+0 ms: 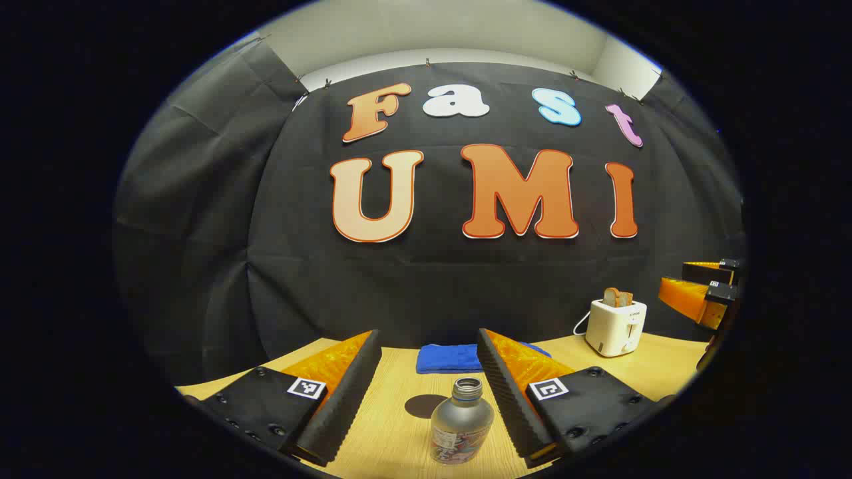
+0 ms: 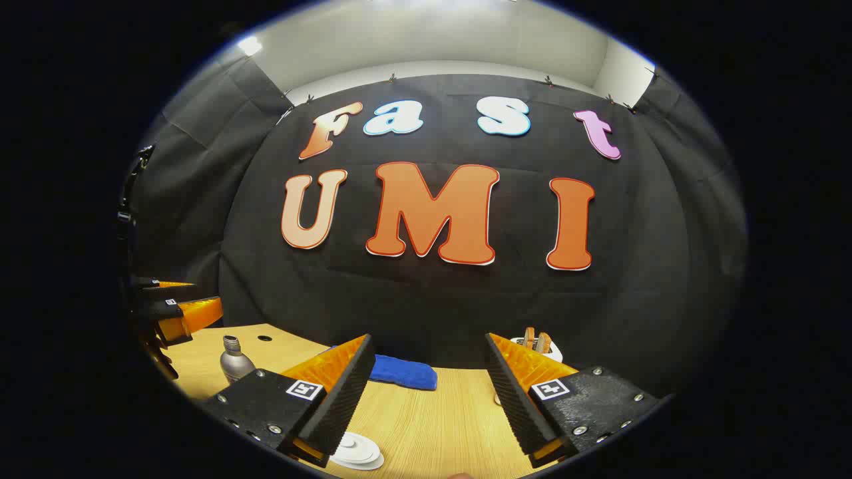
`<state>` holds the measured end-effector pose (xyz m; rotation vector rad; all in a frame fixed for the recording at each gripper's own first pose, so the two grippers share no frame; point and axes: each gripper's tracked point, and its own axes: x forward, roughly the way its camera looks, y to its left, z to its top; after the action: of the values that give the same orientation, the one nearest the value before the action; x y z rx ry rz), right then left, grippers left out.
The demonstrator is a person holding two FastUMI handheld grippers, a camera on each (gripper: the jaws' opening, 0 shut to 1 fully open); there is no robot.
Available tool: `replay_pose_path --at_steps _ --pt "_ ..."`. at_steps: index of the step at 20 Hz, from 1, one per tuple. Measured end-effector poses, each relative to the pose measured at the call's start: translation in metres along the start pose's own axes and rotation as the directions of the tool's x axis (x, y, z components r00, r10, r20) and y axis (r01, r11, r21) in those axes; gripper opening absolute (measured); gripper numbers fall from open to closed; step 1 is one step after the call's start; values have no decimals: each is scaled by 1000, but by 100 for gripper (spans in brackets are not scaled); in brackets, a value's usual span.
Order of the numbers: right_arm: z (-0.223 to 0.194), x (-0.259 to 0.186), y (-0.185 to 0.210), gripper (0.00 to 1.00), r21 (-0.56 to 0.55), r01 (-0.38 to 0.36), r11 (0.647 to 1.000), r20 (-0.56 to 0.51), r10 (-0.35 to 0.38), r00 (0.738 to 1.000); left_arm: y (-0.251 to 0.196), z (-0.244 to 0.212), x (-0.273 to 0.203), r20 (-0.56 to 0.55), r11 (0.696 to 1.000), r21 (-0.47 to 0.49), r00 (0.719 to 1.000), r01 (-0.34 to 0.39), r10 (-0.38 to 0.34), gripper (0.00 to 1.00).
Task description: Open the teacup lid with one hand, grasp the water bottle and pour water into the teacup with the other hand; after pouring, place the water bottle on the coaster and then close the teacup lid.
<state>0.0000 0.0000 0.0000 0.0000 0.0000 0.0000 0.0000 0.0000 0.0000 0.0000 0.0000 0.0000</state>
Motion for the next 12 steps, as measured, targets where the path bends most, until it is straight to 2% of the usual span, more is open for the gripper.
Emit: replay_pose_path --at_steps 12 --pt "-8 1 4 98 8 -22 1000 -26 22 999 -5 -2 0 -5 1000 5 1000 8 -8 96"
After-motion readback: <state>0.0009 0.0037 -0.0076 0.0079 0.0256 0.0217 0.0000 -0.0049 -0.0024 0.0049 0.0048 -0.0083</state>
